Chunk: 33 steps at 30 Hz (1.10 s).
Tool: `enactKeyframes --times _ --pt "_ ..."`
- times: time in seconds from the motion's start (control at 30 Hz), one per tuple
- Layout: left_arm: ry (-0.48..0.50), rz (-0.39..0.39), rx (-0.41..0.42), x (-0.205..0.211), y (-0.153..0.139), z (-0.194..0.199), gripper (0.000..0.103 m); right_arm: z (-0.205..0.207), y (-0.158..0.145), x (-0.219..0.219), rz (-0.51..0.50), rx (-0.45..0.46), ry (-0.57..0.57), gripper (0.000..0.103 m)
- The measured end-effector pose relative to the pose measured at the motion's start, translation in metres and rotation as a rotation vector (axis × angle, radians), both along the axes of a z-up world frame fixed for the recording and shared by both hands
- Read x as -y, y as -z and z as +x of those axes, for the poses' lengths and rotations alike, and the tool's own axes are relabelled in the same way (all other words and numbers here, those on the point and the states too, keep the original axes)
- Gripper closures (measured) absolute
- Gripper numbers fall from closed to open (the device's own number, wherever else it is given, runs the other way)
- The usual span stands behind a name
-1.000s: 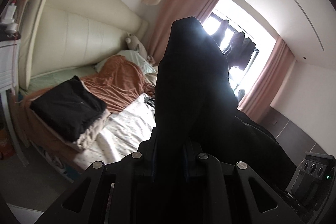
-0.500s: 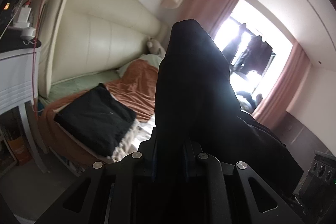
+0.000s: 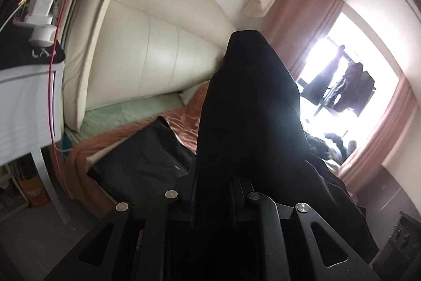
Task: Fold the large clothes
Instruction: 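Lift the folded jacket with both tools and carry it toward the headboard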
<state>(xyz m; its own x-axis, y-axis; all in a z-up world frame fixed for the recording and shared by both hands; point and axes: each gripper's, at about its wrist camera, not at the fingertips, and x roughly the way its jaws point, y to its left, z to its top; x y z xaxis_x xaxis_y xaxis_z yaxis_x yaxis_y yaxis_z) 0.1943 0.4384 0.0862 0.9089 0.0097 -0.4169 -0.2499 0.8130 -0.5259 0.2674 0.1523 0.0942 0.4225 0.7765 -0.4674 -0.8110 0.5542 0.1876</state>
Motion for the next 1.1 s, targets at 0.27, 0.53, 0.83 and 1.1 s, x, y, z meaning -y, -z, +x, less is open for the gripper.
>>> enactKeyframes --times 0.27,0.53,0.83,1.1 --pt "-0.035 0.057 -0.027 -0.036 -0.015 0.011 0.084 0.014 0.006 -0.052 0.044 -0.066 0.013 0.091" --pt "-0.086 0.143 -0.088 -0.066 -0.025 0.025 0.084 0.027 0.015 -0.100 0.104 -0.156 -0.090 0.091" --pt "-0.111 0.146 -0.089 -0.095 -0.031 0.077 0.085 0.085 0.029 -0.124 0.153 -0.219 -0.265 0.091" --pt "-0.096 0.185 -0.194 -0.098 -0.003 0.162 0.085 0.166 0.064 -0.136 0.134 -0.312 -0.265 0.091"
